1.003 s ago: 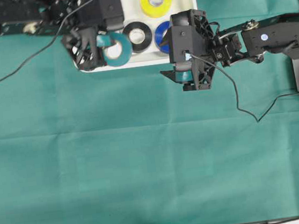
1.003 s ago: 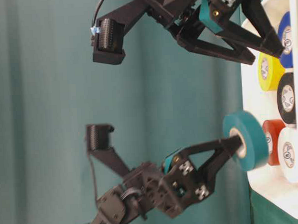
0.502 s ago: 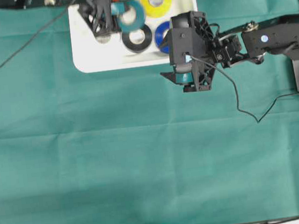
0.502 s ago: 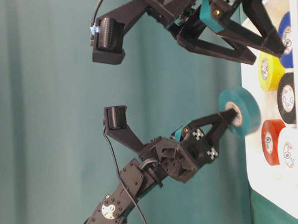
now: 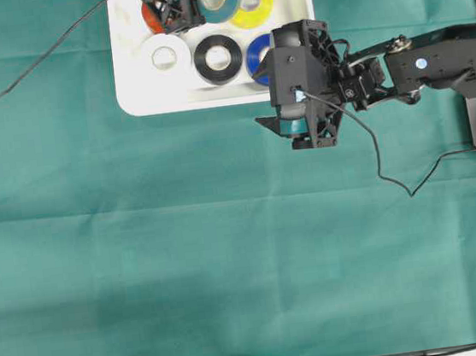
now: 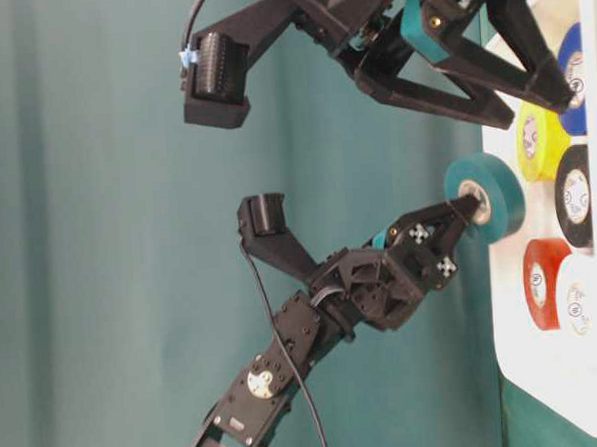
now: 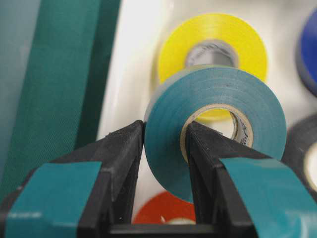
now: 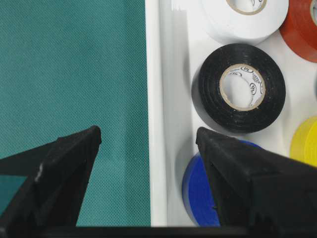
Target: Put the tape alternately from left to right into the white case.
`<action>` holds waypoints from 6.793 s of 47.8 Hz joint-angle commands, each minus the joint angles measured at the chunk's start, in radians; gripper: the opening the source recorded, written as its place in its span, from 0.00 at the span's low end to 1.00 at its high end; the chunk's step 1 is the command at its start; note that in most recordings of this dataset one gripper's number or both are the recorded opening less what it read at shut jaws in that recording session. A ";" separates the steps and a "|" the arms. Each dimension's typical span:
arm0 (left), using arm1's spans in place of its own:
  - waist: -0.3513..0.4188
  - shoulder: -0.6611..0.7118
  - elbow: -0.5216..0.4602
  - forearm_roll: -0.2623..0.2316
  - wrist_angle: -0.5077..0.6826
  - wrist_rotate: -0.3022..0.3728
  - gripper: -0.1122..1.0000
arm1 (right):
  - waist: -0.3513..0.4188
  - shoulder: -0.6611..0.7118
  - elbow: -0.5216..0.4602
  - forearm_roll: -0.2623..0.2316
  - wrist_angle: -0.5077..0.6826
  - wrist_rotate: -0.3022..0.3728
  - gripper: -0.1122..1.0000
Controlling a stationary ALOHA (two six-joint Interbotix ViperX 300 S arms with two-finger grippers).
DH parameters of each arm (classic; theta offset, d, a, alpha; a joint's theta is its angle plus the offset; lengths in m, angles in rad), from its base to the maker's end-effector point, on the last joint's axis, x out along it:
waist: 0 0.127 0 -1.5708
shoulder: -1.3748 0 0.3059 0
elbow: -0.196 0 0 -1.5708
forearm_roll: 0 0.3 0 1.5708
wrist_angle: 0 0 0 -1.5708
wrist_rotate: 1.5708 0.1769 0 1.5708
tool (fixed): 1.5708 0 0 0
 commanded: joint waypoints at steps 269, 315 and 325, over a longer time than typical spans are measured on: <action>-0.430 -0.930 0.802 -0.006 0.008 -0.229 0.77 | 0.110 -0.847 0.445 0.002 0.038 0.071 0.85; -0.430 -1.232 0.994 -0.008 -0.058 -0.230 0.77 | 0.109 -0.992 0.522 0.002 0.104 0.071 0.85; -0.430 -1.253 1.011 -0.008 -0.072 -0.229 0.77 | 0.109 -1.008 0.545 0.003 0.095 0.071 0.85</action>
